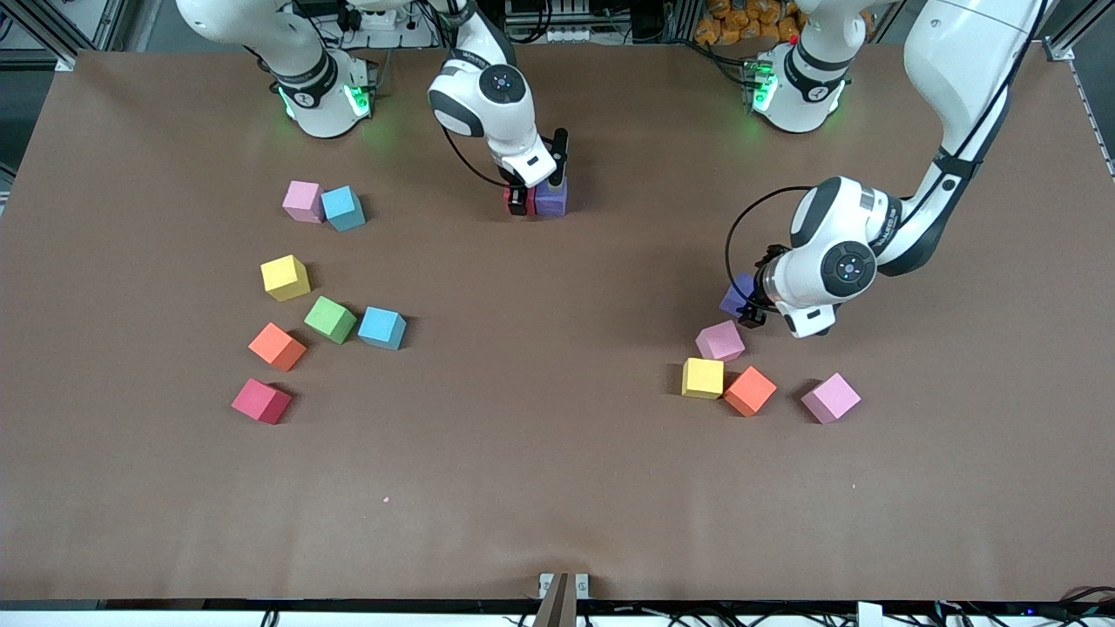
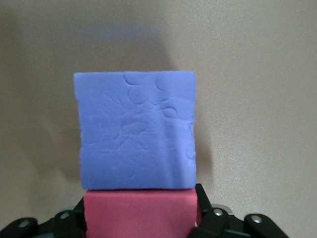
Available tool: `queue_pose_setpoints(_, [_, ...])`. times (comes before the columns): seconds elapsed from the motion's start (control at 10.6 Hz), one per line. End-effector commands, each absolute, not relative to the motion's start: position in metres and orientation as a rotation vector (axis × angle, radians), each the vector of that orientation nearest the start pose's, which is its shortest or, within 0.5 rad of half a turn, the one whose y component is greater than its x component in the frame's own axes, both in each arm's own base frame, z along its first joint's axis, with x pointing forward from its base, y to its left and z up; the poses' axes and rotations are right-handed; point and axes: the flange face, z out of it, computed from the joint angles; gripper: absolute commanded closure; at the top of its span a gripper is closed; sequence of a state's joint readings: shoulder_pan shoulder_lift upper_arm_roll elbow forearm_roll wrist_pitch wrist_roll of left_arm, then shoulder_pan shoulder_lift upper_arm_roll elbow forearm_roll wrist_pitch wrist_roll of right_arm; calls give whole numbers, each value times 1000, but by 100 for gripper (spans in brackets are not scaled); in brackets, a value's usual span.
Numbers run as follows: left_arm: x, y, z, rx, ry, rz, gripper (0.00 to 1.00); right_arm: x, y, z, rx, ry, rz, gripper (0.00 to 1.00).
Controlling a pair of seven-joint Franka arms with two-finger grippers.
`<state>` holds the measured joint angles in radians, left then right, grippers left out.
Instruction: Form number 2 with 11 blocks
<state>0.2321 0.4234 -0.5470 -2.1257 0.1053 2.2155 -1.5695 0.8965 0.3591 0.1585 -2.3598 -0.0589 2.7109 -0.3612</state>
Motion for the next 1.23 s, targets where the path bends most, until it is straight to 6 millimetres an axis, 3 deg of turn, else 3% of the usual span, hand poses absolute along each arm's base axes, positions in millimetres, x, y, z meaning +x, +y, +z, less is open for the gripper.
queue_pose_setpoints(0.0, [515, -169, 210, -2488, -1647, 387, 0, 246, 454, 178, -2333, -2061, 5, 11])
queue_pose_setpoints(0.09, [515, -169, 207, -2487, -1641, 385, 0, 247, 456, 181, -2332, -2059, -4, 2])
queue_pose_setpoints(0.38, [513, -169, 198, -2480, -1632, 403, 1, 247, 456, 187, -2336, -2058, -3, 0])
queue_pose_setpoints(0.76, [515, -167, 190, -2482, -1633, 409, 38, 249, 454, 212, -2351, -2067, 19, 0])
queue_pose_setpoints(1.04, [518, -169, 197, -2486, -1633, 395, 61, 255, 450, 230, -2364, -2070, 28, 0])
queue_pose_setpoints(1.14, [518, -172, 202, -2463, -1658, 389, 63, 266, 443, 237, -2387, -2051, 31, 0])
